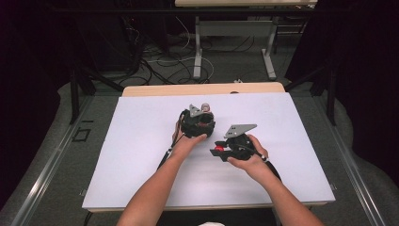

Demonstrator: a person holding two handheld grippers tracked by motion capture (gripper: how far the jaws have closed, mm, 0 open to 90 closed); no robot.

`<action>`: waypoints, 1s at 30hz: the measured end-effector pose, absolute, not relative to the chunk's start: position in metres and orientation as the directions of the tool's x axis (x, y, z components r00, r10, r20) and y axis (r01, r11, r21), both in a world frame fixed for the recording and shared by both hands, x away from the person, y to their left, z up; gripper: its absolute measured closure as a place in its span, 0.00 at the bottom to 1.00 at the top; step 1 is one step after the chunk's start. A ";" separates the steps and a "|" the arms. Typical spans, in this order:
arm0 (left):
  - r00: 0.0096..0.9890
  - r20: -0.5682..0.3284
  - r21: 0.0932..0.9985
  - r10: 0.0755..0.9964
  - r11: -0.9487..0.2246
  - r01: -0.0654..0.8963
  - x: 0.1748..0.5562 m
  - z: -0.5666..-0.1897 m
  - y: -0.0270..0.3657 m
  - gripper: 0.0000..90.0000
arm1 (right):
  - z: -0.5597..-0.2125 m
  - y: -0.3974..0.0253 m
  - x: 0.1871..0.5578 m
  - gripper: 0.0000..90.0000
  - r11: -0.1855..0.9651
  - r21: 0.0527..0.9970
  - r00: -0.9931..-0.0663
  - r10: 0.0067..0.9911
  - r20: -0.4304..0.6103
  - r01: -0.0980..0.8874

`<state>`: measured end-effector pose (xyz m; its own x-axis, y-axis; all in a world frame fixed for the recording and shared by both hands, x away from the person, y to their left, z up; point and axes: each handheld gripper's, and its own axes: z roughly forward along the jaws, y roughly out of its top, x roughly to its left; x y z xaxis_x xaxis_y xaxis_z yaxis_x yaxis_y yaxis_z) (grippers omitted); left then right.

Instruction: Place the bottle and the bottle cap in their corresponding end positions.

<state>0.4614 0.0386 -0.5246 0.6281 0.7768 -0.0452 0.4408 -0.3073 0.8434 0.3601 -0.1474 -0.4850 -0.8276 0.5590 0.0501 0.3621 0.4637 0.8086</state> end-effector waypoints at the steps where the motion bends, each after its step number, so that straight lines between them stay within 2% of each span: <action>1: 0.628 -0.047 0.840 0.777 -0.310 0.445 0.462 -0.524 0.040 0.24 | -0.487 -0.147 0.361 0.67 0.468 0.803 -0.828 0.557 0.055 0.368; 9: 0.620 -0.119 0.822 0.776 -0.273 0.499 0.457 -0.521 0.048 0.12 | -0.507 -0.135 0.367 0.67 0.477 0.787 -0.823 0.565 0.068 0.392; 11: 0.627 -0.101 0.831 0.773 -0.280 0.480 0.455 -0.521 0.052 0.08 | -0.512 -0.131 0.367 0.67 0.487 0.776 -0.824 0.562 0.071 0.400; 15: 0.619 -0.131 0.834 0.774 -0.252 0.491 0.451 -0.517 0.058 0.01 | -0.521 -0.126 0.368 0.67 0.510 0.757 -0.828 0.555 0.074 0.409; 18: 0.613 -0.161 0.834 0.774 -0.225 0.504 0.447 -0.515 0.062 0.01 | -0.526 -0.123 0.368 0.67 0.516 0.756 -0.835 0.546 0.073 0.403; 30: 0.628 -0.155 0.832 0.762 -0.243 0.499 0.433 -0.507 0.070 0.01 | -0.549 -0.112 0.369 0.67 0.552 0.721 -0.838 0.541 0.072 0.419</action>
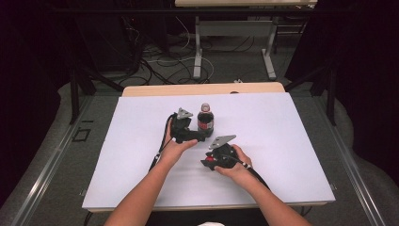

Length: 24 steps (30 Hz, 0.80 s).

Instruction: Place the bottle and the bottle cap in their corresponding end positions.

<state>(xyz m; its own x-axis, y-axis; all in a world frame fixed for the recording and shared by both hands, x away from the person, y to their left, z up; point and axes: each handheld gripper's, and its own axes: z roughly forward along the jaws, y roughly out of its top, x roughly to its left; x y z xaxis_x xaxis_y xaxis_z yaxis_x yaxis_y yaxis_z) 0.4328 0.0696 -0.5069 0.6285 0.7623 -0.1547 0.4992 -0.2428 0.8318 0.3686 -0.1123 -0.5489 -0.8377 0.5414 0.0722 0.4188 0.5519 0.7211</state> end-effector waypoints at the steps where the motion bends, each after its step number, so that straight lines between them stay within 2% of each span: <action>1: 0.629 -0.155 0.831 0.762 -0.244 0.500 0.432 -0.506 0.070 0.01 | -0.551 -0.111 0.369 0.67 0.548 0.724 -0.834 0.547 0.069 0.419; 20: 0.626 -0.167 0.827 0.761 -0.237 0.509 0.429 -0.510 0.073 0.01 | -0.560 -0.106 0.370 0.67 0.561 0.720 -0.833 0.552 0.043 0.409; 24: 0.631 -0.169 0.822 0.757 -0.245 0.514 0.427 -0.509 0.073 0.01 | -0.560 -0.106 0.369 0.63 0.560 0.719 -0.834 0.550 0.049 0.412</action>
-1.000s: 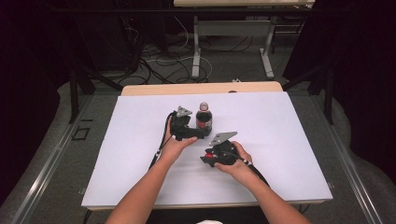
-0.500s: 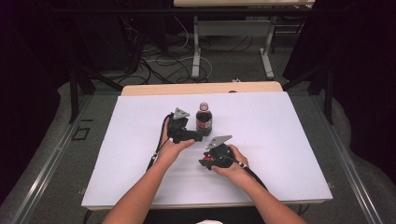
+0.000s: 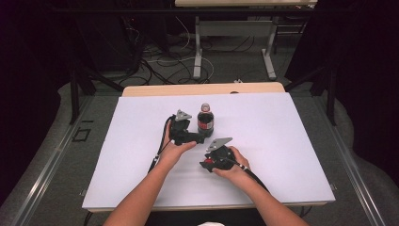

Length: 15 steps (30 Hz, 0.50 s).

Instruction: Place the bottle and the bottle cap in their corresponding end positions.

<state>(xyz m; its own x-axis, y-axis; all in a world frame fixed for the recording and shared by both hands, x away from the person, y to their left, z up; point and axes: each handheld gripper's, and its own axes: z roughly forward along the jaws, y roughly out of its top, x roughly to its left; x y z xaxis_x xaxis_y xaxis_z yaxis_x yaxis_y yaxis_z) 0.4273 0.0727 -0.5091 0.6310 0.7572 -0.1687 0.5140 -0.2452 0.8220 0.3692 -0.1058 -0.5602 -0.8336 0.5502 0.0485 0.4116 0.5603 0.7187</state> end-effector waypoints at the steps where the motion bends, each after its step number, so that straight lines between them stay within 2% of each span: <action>1: 0.632 -0.167 0.823 0.757 -0.246 0.512 0.427 -0.509 0.073 0.01 | -0.560 -0.106 0.369 0.62 0.560 0.719 -0.834 0.549 0.051 0.412; 15: 0.640 -0.167 0.822 0.750 -0.253 0.511 0.420 -0.503 0.073 0.01 | -0.534 -0.118 0.369 0.42 0.520 0.755 -0.829 0.556 0.055 0.399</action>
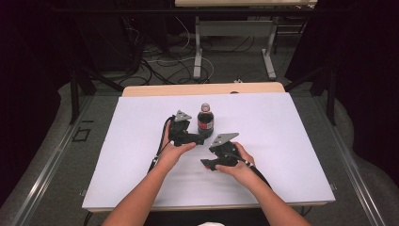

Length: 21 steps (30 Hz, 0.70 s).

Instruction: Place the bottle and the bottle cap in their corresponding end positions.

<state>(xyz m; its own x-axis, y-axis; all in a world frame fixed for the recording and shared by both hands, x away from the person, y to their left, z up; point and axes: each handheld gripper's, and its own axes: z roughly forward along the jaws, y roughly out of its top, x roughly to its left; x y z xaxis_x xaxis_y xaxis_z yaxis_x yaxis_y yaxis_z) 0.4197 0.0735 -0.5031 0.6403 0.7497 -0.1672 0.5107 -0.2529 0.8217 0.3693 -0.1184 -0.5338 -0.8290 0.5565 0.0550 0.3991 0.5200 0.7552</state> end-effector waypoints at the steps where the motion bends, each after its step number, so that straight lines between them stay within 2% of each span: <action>1: 0.642 -0.162 0.816 0.750 -0.264 0.514 0.419 -0.502 0.074 0.01 | -0.531 -0.120 0.369 0.42 0.511 0.757 -0.824 0.562 0.064 0.408; 10: 0.641 -0.161 0.813 0.750 -0.268 0.517 0.402 -0.495 0.088 0.01 | -0.512 -0.151 0.369 0.38 0.443 0.766 -0.781 0.613 0.120 0.465; 13: 0.632 -0.163 0.815 0.757 -0.257 0.519 0.396 -0.494 0.100 0.01 | -0.510 -0.164 0.370 0.30 0.439 0.777 -0.766 0.638 0.085 0.452; 16: 0.614 -0.166 0.817 0.772 -0.242 0.524 0.389 -0.494 0.115 0.01 | -0.510 -0.178 0.369 0.17 0.413 0.792 -0.729 0.681 0.060 0.450; 19: 0.587 -0.173 0.813 0.791 -0.222 0.538 0.383 -0.496 0.131 0.01 | -0.510 -0.192 0.368 0.17 0.364 0.809 -0.684 0.727 0.062 0.461; 21: 0.575 -0.166 0.808 0.801 -0.224 0.545 0.381 -0.499 0.142 0.01 | -0.511 -0.203 0.367 0.11 0.368 0.810 -0.668 0.743 0.039 0.457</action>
